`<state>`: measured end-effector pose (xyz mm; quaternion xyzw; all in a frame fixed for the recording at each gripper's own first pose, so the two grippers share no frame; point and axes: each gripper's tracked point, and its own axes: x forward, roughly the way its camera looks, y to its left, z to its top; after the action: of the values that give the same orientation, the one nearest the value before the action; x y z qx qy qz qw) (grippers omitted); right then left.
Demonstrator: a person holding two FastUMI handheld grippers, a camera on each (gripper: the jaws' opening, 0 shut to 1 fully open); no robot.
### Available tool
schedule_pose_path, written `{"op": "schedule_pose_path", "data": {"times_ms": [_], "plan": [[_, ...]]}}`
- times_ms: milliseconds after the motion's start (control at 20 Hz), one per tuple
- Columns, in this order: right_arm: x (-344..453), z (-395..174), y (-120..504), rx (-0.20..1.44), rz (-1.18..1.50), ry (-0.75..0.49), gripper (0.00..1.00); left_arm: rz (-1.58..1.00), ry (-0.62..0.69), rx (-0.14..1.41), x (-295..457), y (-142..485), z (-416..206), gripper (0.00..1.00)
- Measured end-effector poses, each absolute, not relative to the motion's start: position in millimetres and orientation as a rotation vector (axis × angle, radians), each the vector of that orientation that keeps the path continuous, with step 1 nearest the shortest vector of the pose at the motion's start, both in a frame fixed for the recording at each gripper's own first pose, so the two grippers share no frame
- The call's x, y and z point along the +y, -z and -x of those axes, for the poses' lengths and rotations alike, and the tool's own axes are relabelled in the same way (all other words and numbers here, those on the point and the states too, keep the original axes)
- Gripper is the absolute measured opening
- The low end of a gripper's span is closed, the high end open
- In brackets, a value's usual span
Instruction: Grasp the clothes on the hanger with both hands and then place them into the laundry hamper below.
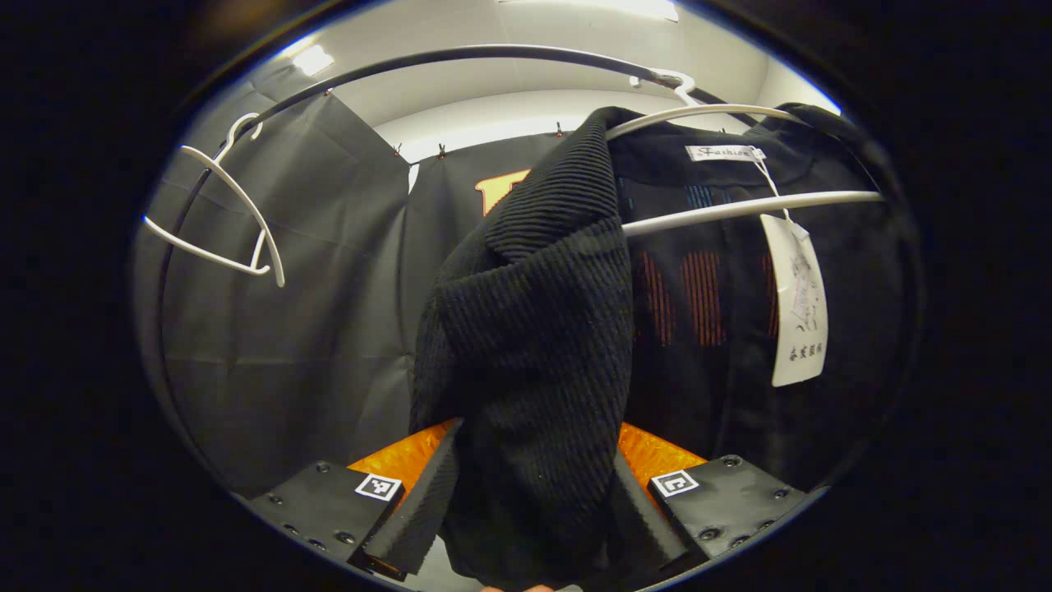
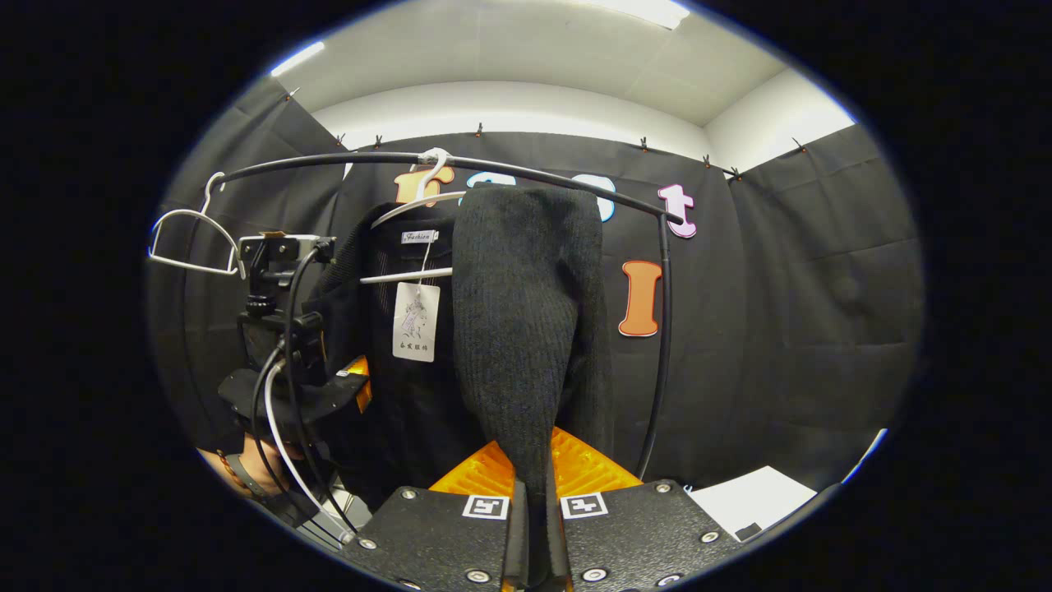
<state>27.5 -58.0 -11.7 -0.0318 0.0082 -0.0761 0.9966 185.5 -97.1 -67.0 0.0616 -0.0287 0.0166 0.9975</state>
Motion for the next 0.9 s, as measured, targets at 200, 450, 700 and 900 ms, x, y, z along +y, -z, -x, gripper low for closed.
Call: {"op": "schedule_pose_path", "data": {"times_ms": [200, 450, 700, 900], "plan": [[-56.7, -31.2, 12.4, 0.019, 0.059, 0.135, 0.09, -0.168, -0.106, -0.076, -67.0, 51.7, -188.8, 0.87], [-50.3, -31.5, 7.9, 0.009, 0.071, 0.124, 0.09, -0.095, -0.032, -0.048, -60.1, 42.9, -191.4, 0.42], [-61.4, -24.6, -13.9, -0.051, 0.094, 0.160, 0.09, 0.033, 0.078, -0.029, -56.1, 16.9, -171.8, 0.16], [-84.7, -20.1, -55.4, -0.152, 0.133, 0.222, 0.07, 0.000, 0.067, -0.021, -42.5, -10.5, -162.4, 0.06]]}}
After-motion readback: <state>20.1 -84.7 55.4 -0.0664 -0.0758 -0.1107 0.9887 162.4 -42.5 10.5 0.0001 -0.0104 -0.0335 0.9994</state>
